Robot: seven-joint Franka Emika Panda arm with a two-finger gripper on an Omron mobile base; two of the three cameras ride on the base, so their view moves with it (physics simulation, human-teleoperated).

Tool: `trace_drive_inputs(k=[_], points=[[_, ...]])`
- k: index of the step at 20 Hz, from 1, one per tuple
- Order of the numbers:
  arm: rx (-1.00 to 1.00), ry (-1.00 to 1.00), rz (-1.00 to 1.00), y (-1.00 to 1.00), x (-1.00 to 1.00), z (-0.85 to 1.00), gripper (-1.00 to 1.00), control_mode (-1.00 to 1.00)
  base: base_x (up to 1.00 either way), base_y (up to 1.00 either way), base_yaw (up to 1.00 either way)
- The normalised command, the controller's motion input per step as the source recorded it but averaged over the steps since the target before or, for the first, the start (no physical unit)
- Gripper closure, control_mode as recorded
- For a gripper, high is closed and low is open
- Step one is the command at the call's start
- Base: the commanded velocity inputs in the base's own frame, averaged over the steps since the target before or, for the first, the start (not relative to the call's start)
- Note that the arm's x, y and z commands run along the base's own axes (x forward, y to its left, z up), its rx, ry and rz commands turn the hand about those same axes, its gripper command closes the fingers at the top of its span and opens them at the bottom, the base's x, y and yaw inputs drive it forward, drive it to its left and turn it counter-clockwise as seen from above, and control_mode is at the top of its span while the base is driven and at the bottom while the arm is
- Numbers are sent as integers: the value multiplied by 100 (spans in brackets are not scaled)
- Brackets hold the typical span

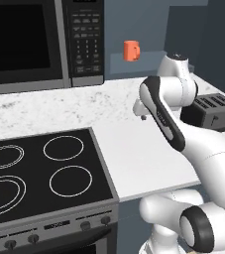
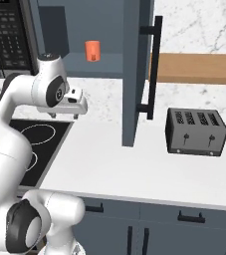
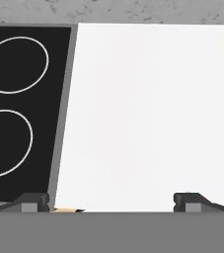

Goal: Gather all objects into one cabinet and sort the glasses and bowls to opposite sides.

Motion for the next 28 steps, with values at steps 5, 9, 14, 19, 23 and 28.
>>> trace_drive_inputs(k=[5, 9, 14, 19, 23, 28], points=[[0, 0, 0, 0, 0, 0, -100, 100, 14, 0, 0], [0, -4, 0, 0, 0, 8, -100, -100, 0, 0, 0], [0, -17, 0, 0, -4, 40, -100, -100, 0, 0, 0], [0, -28, 0, 0, -13, 51, -100, -100, 0, 0, 0], [0, -30, 0, 0, -5, 43, -100, -100, 0, 0, 0], [0, -26, 0, 0, 0, 47, -100, -100, 0, 0, 0]])
